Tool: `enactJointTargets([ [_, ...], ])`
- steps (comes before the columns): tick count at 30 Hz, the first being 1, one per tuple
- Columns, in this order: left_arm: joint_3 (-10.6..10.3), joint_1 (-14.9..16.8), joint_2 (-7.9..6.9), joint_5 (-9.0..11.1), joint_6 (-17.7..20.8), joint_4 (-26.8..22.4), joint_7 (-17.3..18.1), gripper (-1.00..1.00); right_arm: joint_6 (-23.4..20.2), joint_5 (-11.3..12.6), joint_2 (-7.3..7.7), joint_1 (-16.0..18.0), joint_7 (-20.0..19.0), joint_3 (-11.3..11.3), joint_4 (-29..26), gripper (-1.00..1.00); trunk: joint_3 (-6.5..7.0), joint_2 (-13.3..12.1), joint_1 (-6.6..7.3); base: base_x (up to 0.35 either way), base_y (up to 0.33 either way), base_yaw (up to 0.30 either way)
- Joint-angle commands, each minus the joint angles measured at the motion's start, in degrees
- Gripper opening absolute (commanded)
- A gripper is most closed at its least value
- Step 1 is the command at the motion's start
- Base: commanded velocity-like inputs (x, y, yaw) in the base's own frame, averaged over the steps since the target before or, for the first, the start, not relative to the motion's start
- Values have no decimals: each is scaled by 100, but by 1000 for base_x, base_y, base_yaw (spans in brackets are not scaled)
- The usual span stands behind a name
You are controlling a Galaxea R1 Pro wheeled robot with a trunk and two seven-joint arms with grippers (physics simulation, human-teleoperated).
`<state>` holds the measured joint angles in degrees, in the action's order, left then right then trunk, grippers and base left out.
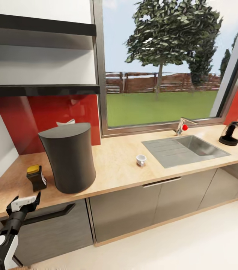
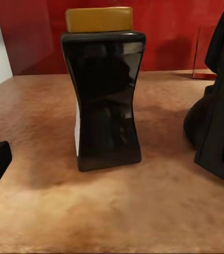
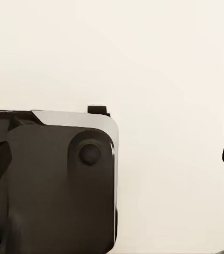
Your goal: Set up a coffee station on the kitchen countertop: keep the coffee maker on the countertop, move the bottle of coffee from the kitchen shelf to the counter next to the coffee maker, place a paper coffee filter on top of the coffee maker, put the saucer next to the coffee maker with the coffee cup on the saucer, and place the electric kettle next to the coffee maker.
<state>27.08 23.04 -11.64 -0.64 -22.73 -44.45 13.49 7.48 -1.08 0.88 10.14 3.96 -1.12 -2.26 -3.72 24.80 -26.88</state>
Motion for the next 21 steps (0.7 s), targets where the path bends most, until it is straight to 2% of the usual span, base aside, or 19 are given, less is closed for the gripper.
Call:
enactJointTargets([
  [1, 26, 6, 4, -6, -14, -1, 50, 100, 16, -11, 0, 5, 17, -11, 6, 100, -12, 12, -1, -216, -132, 0],
  [7, 19, -22, 12, -2, -24, 2, 77, 100, 16, -7, 0, 5, 17, -5, 6, 100, -12, 12, -1, -156, -89, 0],
  [10, 13, -131, 17, 2, -69, -14, 115, 100, 16, -6, 0, 5, 17, 3, 6, 100, -12, 12, -1, -52, -26, 0],
  [11, 9, -320, 45, 3, -346, -50, 157, 100, 16, -6, 0, 5, 17, 6, 6, 100, -12, 12, -1, -8, -4, 0],
  [15, 8, -699, 66, 51, -876, -68, 290, 100, 16, -6, 0, 5, 17, 12, 6, 100, -12, 12, -1, -3, -1, 0],
  [16, 8, -822, 75, 114, -1057, -70, 330, 100, 16, -6, -3, 5, 15, 13, 6, 100, -12, 12, -1, -1, -1, 0],
  [18, 2, -1243, 121, 419, -1607, -115, 458, 100, 22, -2, -14, 5, 11, 10, 5, 100, -12, 12, -1, 0, 0, 0],
  [19, 1, -1395, 134, 538, -1769, -173, 504, 100, 23, 0, -18, 5, 10, 9, 3, 100, -12, 12, -1, 0, 0, 0],
  [21, 1, -1555, 149, 651, -1896, -246, 553, 100, 24, 1, -24, 5, 9, 8, 3, 100, -12, 12, -1, 0, 0, 0],
])
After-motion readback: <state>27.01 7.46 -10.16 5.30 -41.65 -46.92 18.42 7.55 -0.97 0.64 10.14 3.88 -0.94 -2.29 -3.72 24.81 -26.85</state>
